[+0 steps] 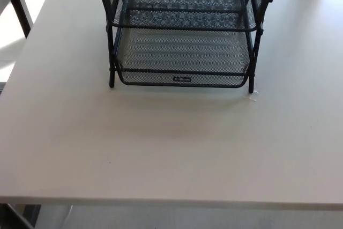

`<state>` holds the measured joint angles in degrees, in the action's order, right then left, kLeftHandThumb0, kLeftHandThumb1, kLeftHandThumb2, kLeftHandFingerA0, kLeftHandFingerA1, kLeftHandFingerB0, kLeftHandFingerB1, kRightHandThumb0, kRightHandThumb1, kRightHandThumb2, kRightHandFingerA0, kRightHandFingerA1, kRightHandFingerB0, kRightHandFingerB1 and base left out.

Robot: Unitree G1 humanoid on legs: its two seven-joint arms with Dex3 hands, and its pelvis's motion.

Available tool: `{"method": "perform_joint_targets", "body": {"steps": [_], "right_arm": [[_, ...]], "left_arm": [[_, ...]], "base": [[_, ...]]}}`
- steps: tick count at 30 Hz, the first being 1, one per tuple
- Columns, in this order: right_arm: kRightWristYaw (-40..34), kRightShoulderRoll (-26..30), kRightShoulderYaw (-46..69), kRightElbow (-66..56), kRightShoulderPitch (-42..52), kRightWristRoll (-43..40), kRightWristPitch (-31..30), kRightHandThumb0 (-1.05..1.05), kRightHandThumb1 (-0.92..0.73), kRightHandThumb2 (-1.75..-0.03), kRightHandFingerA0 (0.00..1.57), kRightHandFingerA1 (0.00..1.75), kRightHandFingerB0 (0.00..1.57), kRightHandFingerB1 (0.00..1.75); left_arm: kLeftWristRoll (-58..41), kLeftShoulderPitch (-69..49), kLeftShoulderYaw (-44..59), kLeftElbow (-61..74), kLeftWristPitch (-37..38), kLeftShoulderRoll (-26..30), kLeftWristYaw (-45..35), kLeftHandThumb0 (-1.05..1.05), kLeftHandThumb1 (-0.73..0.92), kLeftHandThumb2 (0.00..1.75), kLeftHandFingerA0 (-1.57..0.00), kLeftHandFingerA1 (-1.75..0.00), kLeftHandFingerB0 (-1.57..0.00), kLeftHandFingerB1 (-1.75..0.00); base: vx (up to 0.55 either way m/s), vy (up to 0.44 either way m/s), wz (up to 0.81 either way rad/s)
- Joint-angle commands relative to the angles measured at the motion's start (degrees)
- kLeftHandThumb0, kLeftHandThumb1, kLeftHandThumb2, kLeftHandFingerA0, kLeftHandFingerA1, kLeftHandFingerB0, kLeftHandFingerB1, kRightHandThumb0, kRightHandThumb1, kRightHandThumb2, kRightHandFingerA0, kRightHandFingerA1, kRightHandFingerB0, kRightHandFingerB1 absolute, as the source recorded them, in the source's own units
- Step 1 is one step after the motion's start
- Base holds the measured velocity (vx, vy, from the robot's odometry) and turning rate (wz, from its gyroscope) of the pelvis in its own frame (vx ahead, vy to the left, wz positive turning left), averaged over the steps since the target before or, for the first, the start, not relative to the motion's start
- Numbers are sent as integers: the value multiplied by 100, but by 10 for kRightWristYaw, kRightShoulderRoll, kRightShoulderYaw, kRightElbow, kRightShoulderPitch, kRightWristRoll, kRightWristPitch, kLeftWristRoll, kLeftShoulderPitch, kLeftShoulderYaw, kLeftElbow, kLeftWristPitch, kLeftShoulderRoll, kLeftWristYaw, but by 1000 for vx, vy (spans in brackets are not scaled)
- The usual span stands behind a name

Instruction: The robot uses its right hand to grab the drawer kept on the middle of the desk and pull it out towards the robot

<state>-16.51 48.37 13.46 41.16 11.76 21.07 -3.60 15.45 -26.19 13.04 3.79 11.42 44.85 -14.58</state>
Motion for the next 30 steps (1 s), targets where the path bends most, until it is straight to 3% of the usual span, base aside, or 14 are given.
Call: {"method": "perform_joint_targets", "body": {"steps": [1,2,5,9,10,11,17,18,19,20,21,22,23,30], "right_arm": [[-29,27,45,-74,16,4,-23,-71,-68,-61,66,100,23,41],[-55,25,53,-84,20,11,-7,-71,-65,-60,67,109,27,43],[-100,24,64,-119,10,35,0,-75,-66,-60,53,88,29,41],[-93,34,82,-212,-27,46,1,-87,-77,-63,24,96,7,50],[-91,36,78,-234,-33,59,-13,-91,-63,-101,32,82,4,49],[-90,39,69,-252,-48,74,-22,-96,-67,-106,33,83,5,50],[9,48,43,-379,-127,70,-46,-83,-61,-97,34,69,7,44],[1,43,42,-384,-132,74,-37,-76,-71,-61,44,58,20,35],[-12,39,38,-388,-140,78,-21,-76,-71,-61,44,58,20,35],[11,39,27,-412,-149,87,-45,-84,-62,-94,40,58,15,46],[41,38,15,-451,-164,83,-50,-74,-73,-62,44,49,19,33],[13,28,-2,-452,-181,105,-36,-78,-58,-93,47,59,21,46],[25,23,-12,-471,-189,101,-33,-72,-71,-62,49,47,22,31],[76,-5,-117,-546,-279,158,-47,-77,-73,-62,42,50,15,34]], "left_arm": [[6,1,5,-1,-1,-1,-10,-31,59,58,-77,-80,-73,-52],[5,1,6,-1,-1,-2,-10,-30,59,58,-78,-80,-74,-52],[3,-10,12,3,-2,-4,-12,-30,60,58,-78,-80,-73,-52],[6,-7,11,-5,9,-3,-8,-31,60,58,-77,-81,-73,-54],[6,-10,11,-3,5,-3,-10,-32,60,58,-77,-81,-73,-54],[5,-11,12,-1,2,-3,-12,-30,60,58,-77,-79,-73,-53],[3,-10,12,1,0,-4,-14,-30,60,58,-76,-83,-73,-55],[2,-10,12,0,1,-4,-14,-31,60,58,-76,-84,-73,-55],[2,-9,12,-2,3,-4,-14,-31,60,58,-76,-84,-73,-55],[-1,-9,13,-4,6,-6,-13,-31,60,58,-76,-84,-73,-55],[-1,-8,13,-4,5,-7,-14,-32,60,58,-76,-85,-73,-56],[-2,-9,13,-4,4,-7,-15,-31,60,58,-76,-84,-73,-55],[-2,-8,13,-3,2,-8,-16,-31,60,58,-76,-85,-73,-55],[6,-7,12,-5,2,-9,-13,-32,60,58,-76,-83,-73,-55]], "base": [[0,0,0],[0,0,0],[0,0,0],[0,0,0],[0,0,0],[0,0,0],[0,0,0],[0,0,0],[0,0,0],[0,0,0],[0,0,0],[0,0,0],[0,0,0],[0,0,0]]}}
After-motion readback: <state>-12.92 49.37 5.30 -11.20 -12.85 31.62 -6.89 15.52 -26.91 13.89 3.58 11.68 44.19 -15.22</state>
